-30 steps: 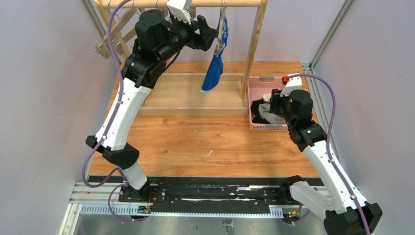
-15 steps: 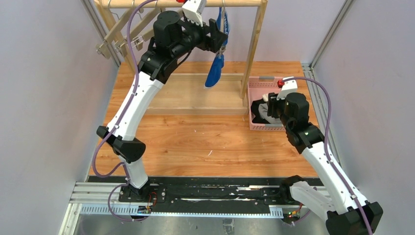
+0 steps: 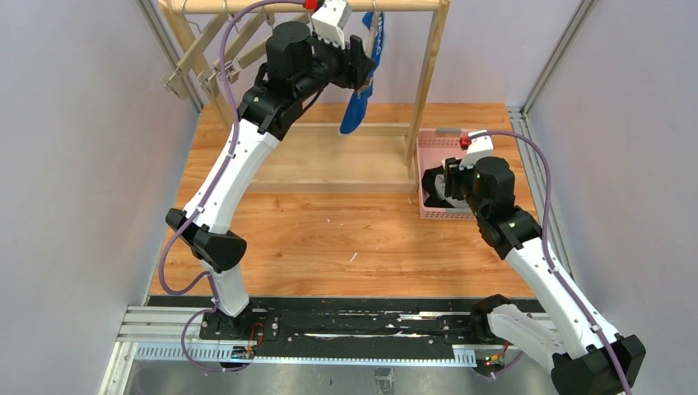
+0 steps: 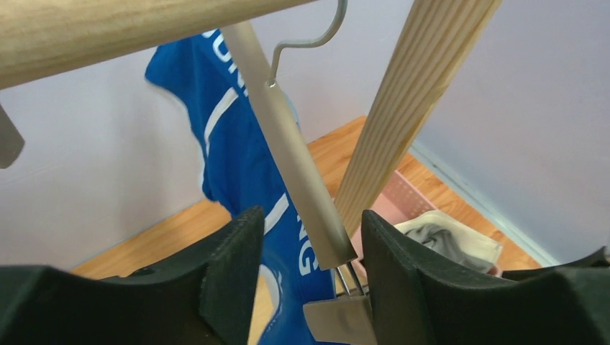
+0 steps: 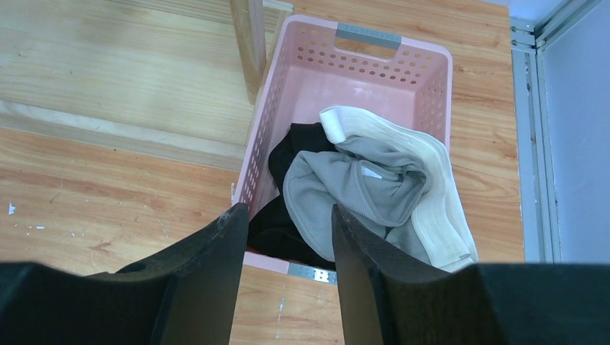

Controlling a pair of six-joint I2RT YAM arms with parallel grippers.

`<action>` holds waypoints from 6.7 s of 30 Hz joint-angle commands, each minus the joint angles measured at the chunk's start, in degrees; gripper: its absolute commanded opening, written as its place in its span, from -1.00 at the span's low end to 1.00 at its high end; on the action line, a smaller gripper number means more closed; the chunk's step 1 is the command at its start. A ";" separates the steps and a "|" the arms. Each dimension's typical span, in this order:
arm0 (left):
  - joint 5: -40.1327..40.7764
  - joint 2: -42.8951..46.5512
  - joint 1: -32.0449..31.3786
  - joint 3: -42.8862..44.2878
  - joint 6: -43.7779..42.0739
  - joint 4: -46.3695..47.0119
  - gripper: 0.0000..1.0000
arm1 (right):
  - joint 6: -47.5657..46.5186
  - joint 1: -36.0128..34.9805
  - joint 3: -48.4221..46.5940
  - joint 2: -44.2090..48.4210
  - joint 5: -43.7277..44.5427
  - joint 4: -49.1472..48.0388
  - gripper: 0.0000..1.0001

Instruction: Remove the underwear clipped to the hanger

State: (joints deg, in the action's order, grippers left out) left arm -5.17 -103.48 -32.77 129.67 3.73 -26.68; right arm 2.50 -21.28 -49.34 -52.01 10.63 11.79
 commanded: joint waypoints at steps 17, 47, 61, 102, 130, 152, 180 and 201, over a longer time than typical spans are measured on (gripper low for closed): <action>1.48 1.83 -0.36 -2.18 -2.67 2.01 -0.88 | -1.23 -1.48 1.48 0.69 0.25 -2.29 -0.05; 9.73 14.87 -0.36 -13.48 -7.52 7.99 -0.99 | -0.89 -1.59 1.92 0.14 0.35 -2.60 -0.04; 9.00 29.10 -0.36 -35.34 -7.08 3.89 -0.99 | 0.06 -1.58 0.47 -0.11 -0.46 -2.71 -0.03; -31.68 59.15 -0.36 -62.33 -14.71 -11.86 -0.99 | -8.51 2.42 -16.70 -5.99 -74.91 -3.78 0.63; -27.22 57.45 -0.36 -59.01 -12.75 -8.57 -0.99 | -1.10 2.42 -13.59 0.65 -52.32 -9.33 0.71; -31.74 56.26 -0.36 -73.21 16.29 31.03 -1.00 | 40.66 2.29 10.33 1.91 -51.19 -71.17 0.37; -30.87 53.79 -0.36 -80.79 27.10 48.52 -0.99 | 54.87 -5.76 1.09 -19.77 -50.98 -98.64 0.21; -30.31 51.93 -0.36 -80.10 27.68 50.42 -1.00 | 55.48 -8.69 -3.67 -24.91 -52.28 -98.72 -0.32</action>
State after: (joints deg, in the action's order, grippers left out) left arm -35.81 -51.53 -32.82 48.99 31.05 19.75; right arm 57.67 -28.47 -50.96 -76.90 -40.69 -84.16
